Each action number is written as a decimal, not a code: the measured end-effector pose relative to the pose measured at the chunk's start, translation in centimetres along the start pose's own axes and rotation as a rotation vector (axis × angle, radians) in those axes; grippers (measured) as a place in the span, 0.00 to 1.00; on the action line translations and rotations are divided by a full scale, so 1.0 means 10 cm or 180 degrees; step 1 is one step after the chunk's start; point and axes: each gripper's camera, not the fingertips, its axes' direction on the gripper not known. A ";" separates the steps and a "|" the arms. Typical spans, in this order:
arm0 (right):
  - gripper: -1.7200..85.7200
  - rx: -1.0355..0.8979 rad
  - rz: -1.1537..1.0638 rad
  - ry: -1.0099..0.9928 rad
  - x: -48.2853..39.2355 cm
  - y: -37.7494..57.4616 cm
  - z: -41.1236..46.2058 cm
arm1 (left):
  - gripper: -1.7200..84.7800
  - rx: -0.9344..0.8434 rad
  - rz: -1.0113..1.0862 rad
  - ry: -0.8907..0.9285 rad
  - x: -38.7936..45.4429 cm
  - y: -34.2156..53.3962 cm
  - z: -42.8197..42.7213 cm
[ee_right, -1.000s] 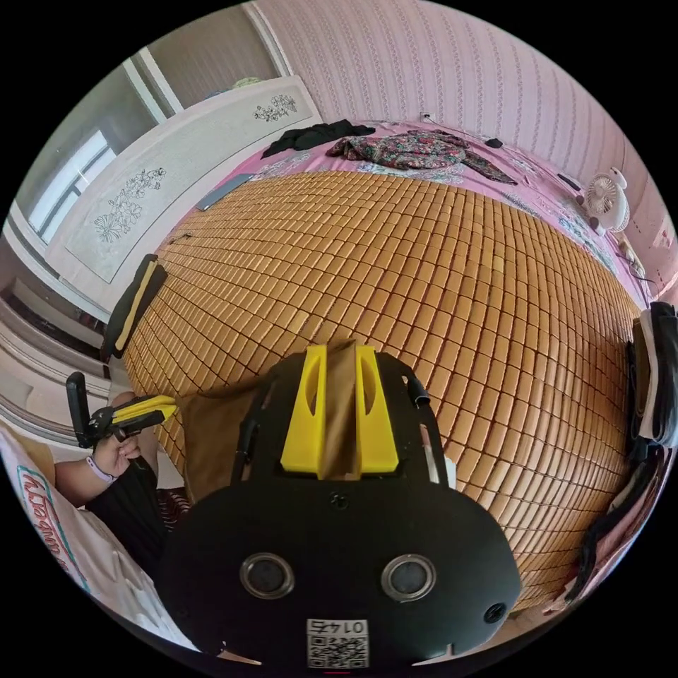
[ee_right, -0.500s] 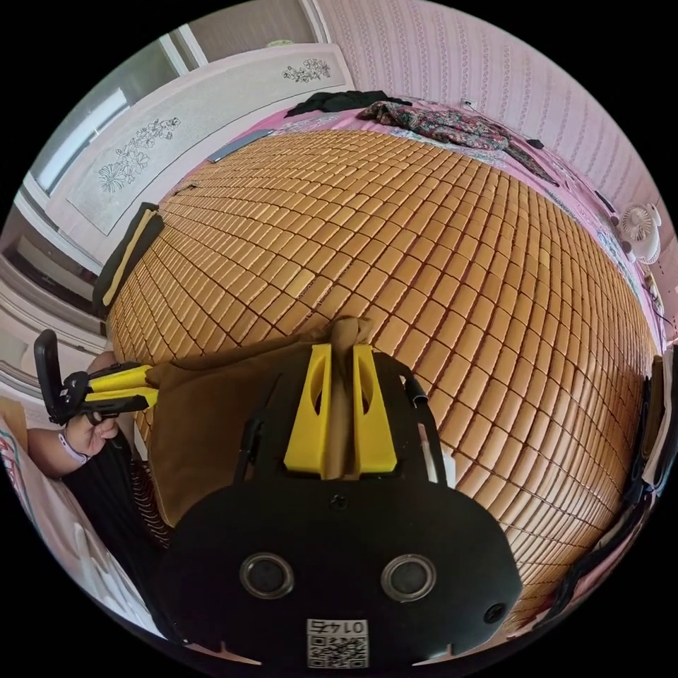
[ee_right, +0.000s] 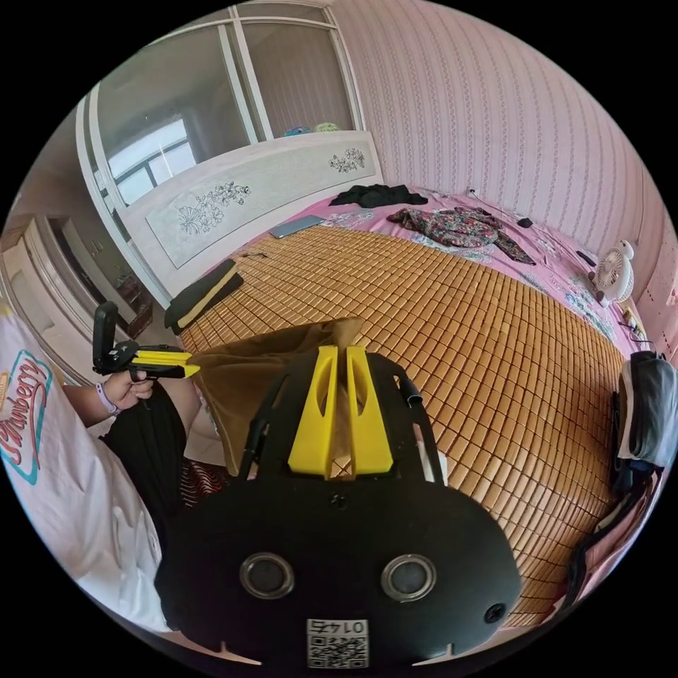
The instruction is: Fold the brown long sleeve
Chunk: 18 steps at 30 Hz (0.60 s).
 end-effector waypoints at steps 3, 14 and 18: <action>0.03 0.0185 -0.0059 -0.0152 -0.24 -0.09 -0.11 | 0.02 0.0186 0.0081 -0.0086 0.08 0.17 -0.42; 0.03 0.0560 -0.1109 -0.0996 -1.64 -1.61 0.27 | 0.02 0.1050 -0.0194 -0.1143 -0.24 0.79 -1.99; 0.04 0.0458 -0.1639 -0.1237 -2.52 -2.76 0.94 | 0.03 0.1199 -0.0425 -0.1585 -0.67 0.86 -2.42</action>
